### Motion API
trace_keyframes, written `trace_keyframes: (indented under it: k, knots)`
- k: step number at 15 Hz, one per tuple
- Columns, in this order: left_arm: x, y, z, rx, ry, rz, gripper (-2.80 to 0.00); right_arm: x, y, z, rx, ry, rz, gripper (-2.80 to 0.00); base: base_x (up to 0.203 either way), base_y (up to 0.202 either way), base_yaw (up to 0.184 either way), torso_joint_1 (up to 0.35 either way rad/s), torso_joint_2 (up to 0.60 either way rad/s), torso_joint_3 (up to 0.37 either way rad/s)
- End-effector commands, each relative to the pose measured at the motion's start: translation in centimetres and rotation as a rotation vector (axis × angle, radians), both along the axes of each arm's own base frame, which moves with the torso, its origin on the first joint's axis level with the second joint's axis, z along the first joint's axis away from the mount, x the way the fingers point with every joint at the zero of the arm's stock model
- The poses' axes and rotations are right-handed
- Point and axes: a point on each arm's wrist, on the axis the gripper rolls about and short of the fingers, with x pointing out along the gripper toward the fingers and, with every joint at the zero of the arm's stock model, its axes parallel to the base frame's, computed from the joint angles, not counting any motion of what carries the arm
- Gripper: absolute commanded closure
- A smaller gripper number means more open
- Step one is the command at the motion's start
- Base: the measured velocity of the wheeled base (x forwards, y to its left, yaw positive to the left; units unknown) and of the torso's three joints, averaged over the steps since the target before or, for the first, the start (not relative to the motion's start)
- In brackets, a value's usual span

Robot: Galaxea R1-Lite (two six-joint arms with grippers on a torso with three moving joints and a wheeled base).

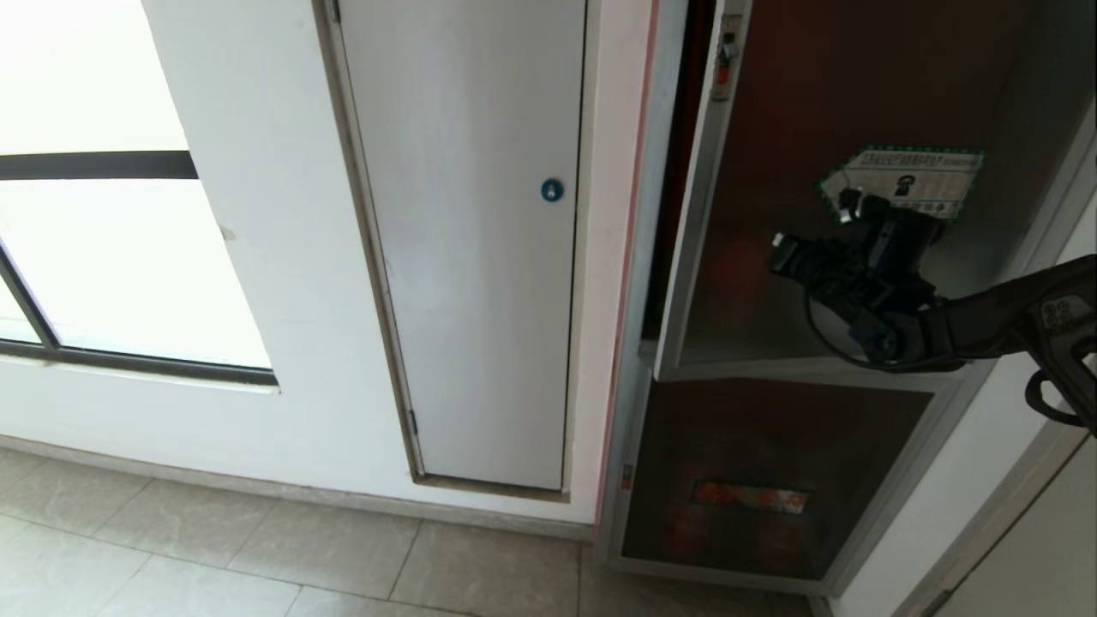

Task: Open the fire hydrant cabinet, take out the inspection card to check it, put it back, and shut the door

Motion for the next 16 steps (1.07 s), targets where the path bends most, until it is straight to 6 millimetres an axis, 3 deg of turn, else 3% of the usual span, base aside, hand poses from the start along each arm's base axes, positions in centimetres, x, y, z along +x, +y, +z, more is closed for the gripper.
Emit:
trace_keyframes:
  k: [1, 3, 6, 11, 14, 16]
  knots:
    - [0.0, 0.0, 0.0, -0.001, 0.001, 0.0, 0.0, -0.1, 0.0, 0.3, 0.002, -0.01, -0.009, 0.0, 0.0, 0.0, 0.0, 0.0, 0.0, 0.0]
    - [0.0, 0.0, 0.0, 0.001, 0.001, 0.0, 0.0, -1.7, 0.0, 0.6, -0.003, 0.023, -0.023, 0.0, 0.0, 0.0, 0.0, 0.0, 0.0, 0.0]
    - [0.0, 0.0, 0.0, 0.001, 0.001, 0.0, 0.0, -7.3, 1.1, 1.3, -0.052, 0.132, 0.005, 0.0, 0.0, 0.0, 0.0, 0.0, 0.0, 0.0]
    - [0.0, 0.0, 0.0, -0.001, 0.001, 0.0, 0.0, -20.4, 3.6, 4.0, -0.133, 0.14, 0.082, 0.0, 0.0, 0.0, 0.0, 0.0, 0.0, 0.0]
    - [0.0, 0.0, 0.0, 0.0, 0.001, 0.0, 0.0, -28.4, 3.6, 5.0, -0.148, 0.068, 0.067, 0.0, 0.0, 0.0, 0.0, 0.0, 0.0, 0.0]
    - [0.0, 0.0, 0.0, 0.001, 0.001, 0.0, 0.0, -32.8, 3.0, 5.0, -0.155, 0.042, -0.042, 0.0, 0.0, 0.0, 0.0, 0.0, 0.0, 0.0]
